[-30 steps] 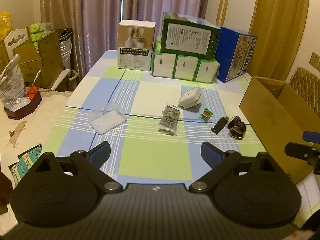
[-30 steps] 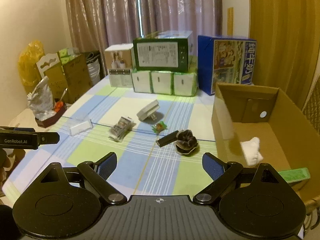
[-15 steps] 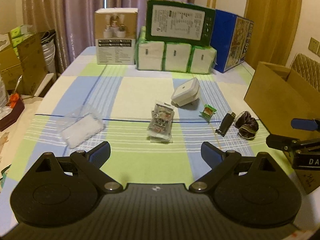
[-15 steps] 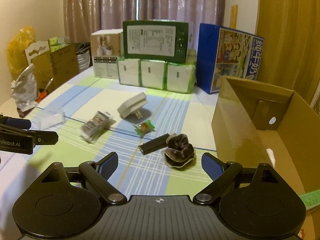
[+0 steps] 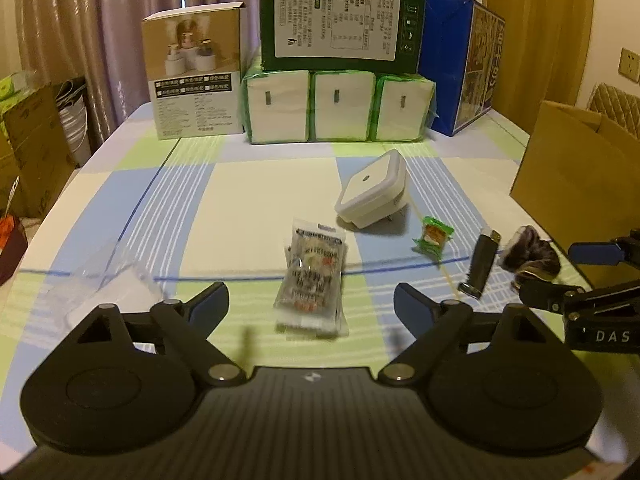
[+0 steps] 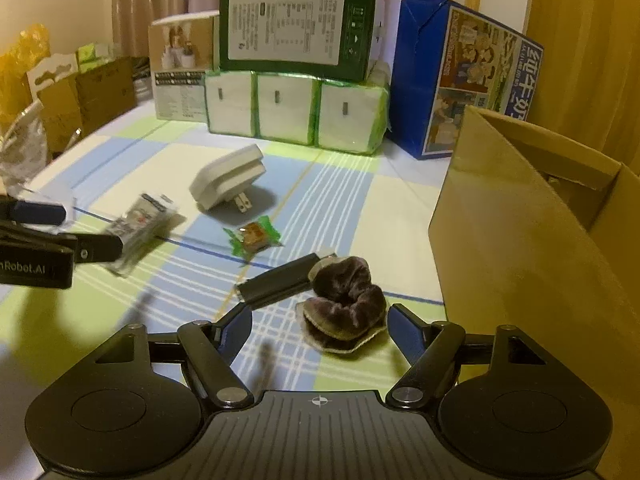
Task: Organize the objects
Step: 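Grasp the clear snack packet with the left tool while the right grasps the brown scrunchie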
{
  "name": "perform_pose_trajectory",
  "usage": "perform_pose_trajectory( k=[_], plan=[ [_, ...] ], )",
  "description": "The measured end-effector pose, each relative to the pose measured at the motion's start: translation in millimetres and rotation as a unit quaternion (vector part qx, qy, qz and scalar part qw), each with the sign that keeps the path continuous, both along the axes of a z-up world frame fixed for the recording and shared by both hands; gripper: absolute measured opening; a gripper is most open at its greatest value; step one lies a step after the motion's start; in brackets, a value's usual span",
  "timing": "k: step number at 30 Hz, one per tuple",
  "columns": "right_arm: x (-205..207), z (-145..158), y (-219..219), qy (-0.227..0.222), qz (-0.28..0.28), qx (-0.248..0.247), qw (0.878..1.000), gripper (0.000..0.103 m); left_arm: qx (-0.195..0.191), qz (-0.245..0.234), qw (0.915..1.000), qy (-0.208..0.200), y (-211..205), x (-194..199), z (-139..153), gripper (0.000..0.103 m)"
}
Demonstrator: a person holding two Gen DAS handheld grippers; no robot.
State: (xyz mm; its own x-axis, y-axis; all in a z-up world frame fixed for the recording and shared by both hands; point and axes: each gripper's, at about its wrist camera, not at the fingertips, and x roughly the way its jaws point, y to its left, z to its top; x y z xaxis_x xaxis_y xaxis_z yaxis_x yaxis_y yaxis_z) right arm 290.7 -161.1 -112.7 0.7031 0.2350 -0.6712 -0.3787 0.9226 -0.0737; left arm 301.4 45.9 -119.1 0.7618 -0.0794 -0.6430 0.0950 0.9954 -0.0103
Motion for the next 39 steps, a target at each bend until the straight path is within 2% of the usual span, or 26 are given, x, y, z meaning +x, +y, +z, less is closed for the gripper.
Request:
perform_pose_trajectory(
  k=[4, 7, 12, 15, 16, 18, 22, 27, 39],
  plan=[
    [14.0, -9.6, 0.6, 0.004, -0.013, -0.013, 1.000, 0.069, 0.009, -0.007, 0.9999, 0.000, -3.8, 13.0, -5.5, 0.082],
    [23.8, -16.2, -1.6, 0.013, -0.025, -0.017, 0.999, 0.062, 0.016, -0.014, 0.9998, 0.000, -7.8, 18.9, -8.6, 0.081],
    [30.7, -18.7, -3.4, 0.023, -0.039, -0.018, 0.999, 0.036, 0.034, -0.020, 0.9992, 0.008, -13.4, 27.6, -15.5, 0.066],
    [30.8, -17.3, -4.3, 0.026, -0.049, -0.018, 0.998, 0.026, 0.042, -0.020, 0.9988, 0.013, -15.2, 31.0, -18.5, 0.057],
    [30.8, -16.2, -4.9, 0.028, -0.052, -0.017, 0.998, 0.025, 0.044, -0.020, 0.9988, 0.013, -15.1, 31.2, -19.5, 0.055],
    [29.5, -15.0, -5.0, 0.032, -0.057, -0.013, 0.998, 0.022, 0.045, -0.018, 0.9987, 0.017, -15.3, 32.5, -21.8, 0.044],
    [24.4, -14.9, -3.4, 0.032, -0.065, -0.011, 0.997, 0.021, 0.050, -0.016, 0.9984, 0.024, -14.7, 33.1, -24.7, 0.038],
    [17.8, -11.6, -3.6, 0.035, -0.068, -0.004, 0.997, 0.020, 0.048, -0.013, 0.9984, 0.027, -15.3, 32.1, -25.5, 0.032],
    [-19.5, 8.6, -8.4, 0.030, -0.058, 0.021, 0.998, 0.020, 0.023, 0.009, 0.9978, 0.061, -17.9, -2.1, -9.5, 0.031]
  ],
)
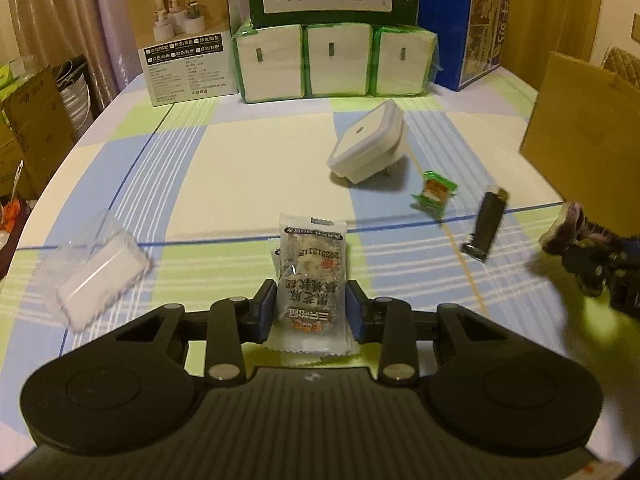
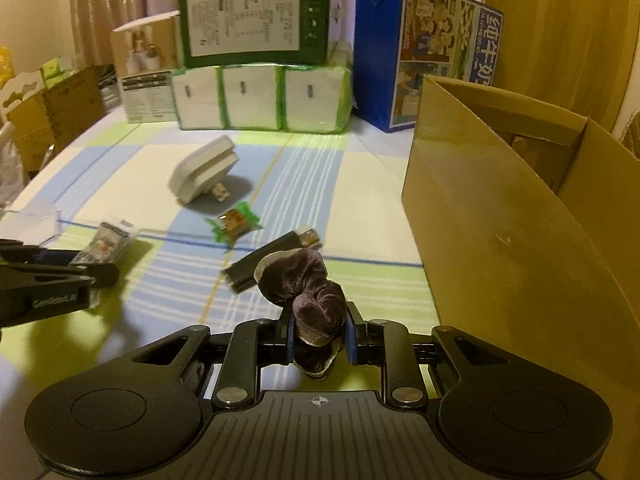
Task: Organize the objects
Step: 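Grasp the clear snack packet with the left tool while the right grasps the brown scrunchie, then carry the snack packet and scrunchie over the cardboard box with both tools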
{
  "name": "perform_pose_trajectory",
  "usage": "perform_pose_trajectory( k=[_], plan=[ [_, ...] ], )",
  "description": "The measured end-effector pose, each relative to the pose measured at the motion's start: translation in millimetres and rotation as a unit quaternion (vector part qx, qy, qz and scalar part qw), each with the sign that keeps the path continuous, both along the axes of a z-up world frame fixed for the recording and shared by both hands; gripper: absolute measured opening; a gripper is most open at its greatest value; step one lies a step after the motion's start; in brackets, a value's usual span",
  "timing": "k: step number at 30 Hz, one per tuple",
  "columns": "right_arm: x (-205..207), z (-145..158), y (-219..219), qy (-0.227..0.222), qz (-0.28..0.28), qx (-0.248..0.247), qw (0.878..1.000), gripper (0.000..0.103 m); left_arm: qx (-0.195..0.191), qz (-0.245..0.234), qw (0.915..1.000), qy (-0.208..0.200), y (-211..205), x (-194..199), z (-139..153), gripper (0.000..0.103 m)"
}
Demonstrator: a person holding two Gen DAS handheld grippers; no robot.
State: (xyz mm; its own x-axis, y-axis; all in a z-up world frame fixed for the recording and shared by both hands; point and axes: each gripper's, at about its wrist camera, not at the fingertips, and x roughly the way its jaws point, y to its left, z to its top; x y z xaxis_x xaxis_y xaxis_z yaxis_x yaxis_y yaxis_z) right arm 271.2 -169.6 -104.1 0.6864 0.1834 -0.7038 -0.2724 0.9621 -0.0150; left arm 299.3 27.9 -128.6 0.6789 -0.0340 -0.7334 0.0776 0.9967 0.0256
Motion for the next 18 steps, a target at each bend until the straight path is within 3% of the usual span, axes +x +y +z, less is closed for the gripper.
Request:
perform_pose_trajectory(
  k=[8, 18],
  plan=[
    [-43.6, 26.8, -15.0, -0.003, -0.006, 0.018, 1.000, 0.020, -0.021, -0.012, 0.9996, -0.014, -23.3, -51.3, 38.8, 0.031],
    [-116.7, 85.6, -45.8, -0.015, -0.022, 0.050, 0.998, 0.020, -0.059, -0.031, 0.9972, -0.032, -56.2, -127.0, 97.4, 0.031]
  ],
)
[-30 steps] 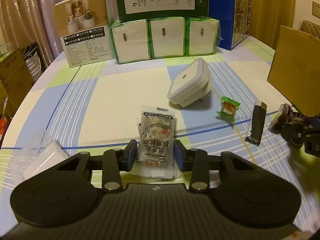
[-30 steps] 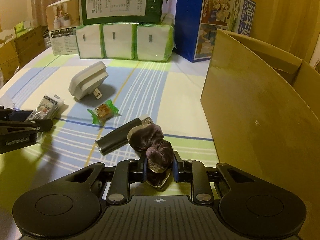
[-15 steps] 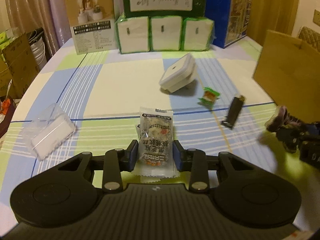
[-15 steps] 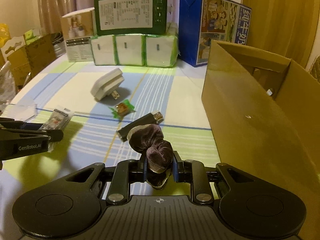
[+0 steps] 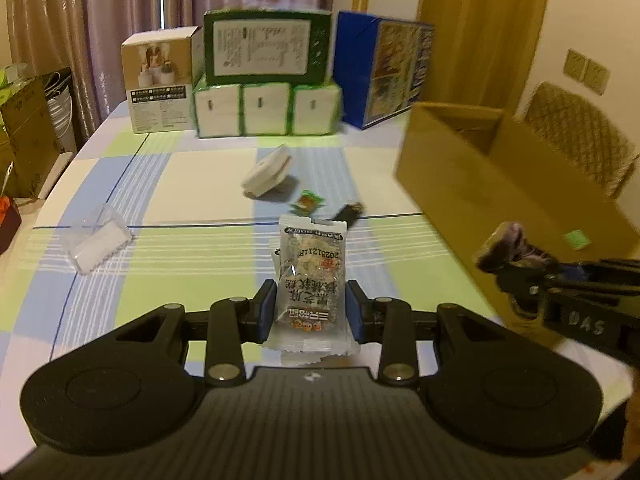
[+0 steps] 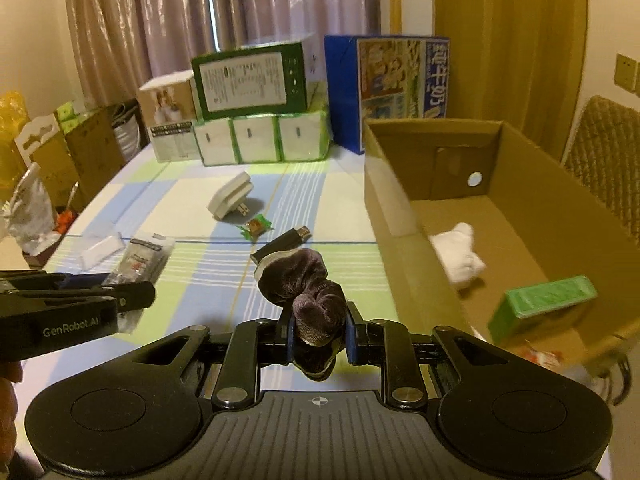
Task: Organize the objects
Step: 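Carry the snack packet and scrunchie over the cardboard box with both tools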
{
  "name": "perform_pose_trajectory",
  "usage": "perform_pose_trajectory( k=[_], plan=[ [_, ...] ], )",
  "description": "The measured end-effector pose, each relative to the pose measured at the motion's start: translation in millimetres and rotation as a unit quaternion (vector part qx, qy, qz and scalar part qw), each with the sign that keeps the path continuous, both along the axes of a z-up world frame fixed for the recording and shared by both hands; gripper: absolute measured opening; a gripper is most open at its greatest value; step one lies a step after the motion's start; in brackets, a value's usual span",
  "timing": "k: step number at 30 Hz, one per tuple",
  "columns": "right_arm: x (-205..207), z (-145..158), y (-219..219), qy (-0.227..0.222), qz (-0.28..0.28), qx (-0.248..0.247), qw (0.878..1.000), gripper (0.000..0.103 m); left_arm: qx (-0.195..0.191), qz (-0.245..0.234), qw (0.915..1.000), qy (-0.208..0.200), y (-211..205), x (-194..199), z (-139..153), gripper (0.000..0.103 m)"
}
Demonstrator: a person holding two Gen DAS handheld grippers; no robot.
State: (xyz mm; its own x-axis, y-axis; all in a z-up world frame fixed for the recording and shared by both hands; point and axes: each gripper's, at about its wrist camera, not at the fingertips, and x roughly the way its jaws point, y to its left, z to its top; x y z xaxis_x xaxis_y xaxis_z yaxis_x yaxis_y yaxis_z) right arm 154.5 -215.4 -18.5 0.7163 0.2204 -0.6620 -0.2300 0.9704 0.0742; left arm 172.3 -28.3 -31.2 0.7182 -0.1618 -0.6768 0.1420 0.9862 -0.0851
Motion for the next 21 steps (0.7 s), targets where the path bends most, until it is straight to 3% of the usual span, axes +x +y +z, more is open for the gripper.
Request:
perform_pose_trajectory(
  k=[10, 21],
  plan=[
    [-67.9, 39.8, -32.9, -0.014, -0.011, -0.008, 1.000, 0.020, 0.002, -0.025, 0.9995, -0.017, -38.6, -75.7, 41.3, 0.031],
    [-99.8, 57.7, -71.8, -0.031, -0.034, -0.023, 0.999, 0.020, 0.000, -0.054, 0.9983, -0.022, -75.8, -109.0, 54.6, 0.031]
  ],
)
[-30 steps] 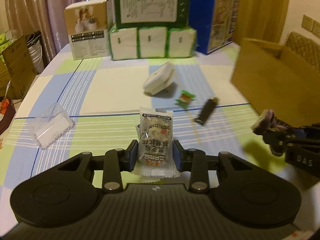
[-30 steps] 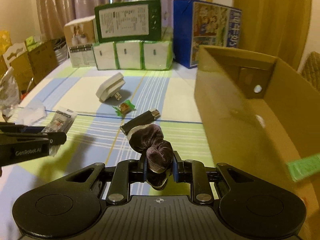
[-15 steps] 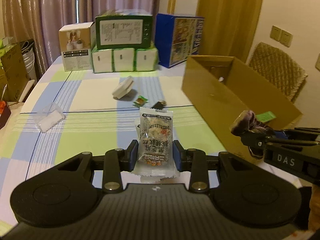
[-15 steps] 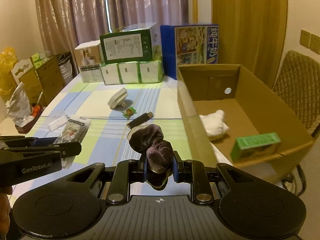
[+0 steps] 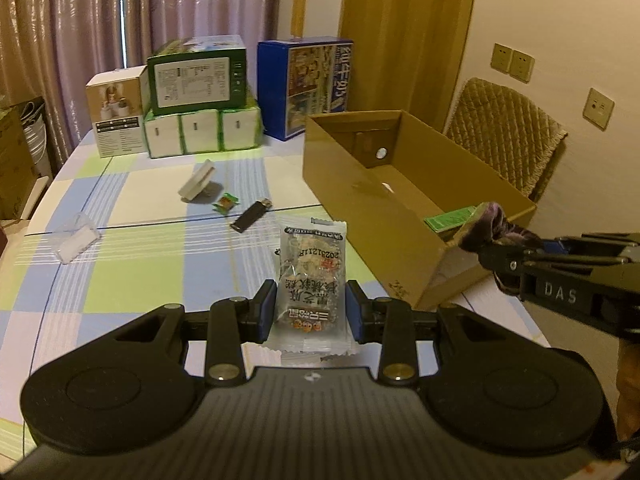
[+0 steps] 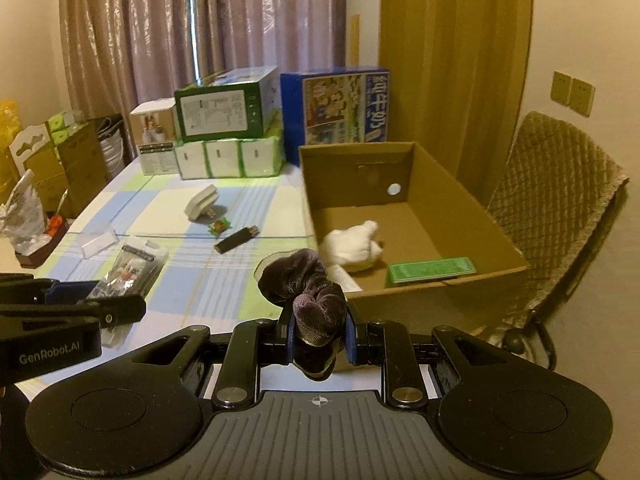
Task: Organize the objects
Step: 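Carry the snack packet and scrunchie over the cardboard box with both tools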
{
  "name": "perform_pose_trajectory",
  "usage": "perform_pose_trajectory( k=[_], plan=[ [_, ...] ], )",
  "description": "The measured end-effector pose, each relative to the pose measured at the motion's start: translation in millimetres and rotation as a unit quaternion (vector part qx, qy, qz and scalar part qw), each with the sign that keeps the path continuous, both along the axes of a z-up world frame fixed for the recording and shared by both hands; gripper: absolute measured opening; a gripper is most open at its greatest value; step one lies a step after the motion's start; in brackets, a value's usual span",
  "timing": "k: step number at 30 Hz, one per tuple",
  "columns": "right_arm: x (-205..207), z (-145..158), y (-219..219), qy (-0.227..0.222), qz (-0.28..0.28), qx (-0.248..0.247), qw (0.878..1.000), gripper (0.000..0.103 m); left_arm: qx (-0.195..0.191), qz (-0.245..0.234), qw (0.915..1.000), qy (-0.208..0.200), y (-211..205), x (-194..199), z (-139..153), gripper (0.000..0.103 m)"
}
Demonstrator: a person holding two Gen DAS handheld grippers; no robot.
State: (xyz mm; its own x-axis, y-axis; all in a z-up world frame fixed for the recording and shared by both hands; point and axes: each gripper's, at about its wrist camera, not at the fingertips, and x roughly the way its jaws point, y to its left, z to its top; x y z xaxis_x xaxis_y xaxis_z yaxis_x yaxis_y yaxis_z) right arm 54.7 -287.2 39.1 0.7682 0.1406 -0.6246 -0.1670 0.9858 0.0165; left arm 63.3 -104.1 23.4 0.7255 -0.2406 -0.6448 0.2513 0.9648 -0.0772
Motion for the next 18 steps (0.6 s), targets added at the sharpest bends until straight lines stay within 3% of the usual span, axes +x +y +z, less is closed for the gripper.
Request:
perform_pose_trajectory(
  k=[18],
  plan=[
    [-4.6, 6.4, -34.7, -0.008, -0.024, -0.002, 1.000, 0.020, -0.001, -0.024, 0.9997, -0.001, -25.3, 3.3, 9.8, 0.031]
  ],
)
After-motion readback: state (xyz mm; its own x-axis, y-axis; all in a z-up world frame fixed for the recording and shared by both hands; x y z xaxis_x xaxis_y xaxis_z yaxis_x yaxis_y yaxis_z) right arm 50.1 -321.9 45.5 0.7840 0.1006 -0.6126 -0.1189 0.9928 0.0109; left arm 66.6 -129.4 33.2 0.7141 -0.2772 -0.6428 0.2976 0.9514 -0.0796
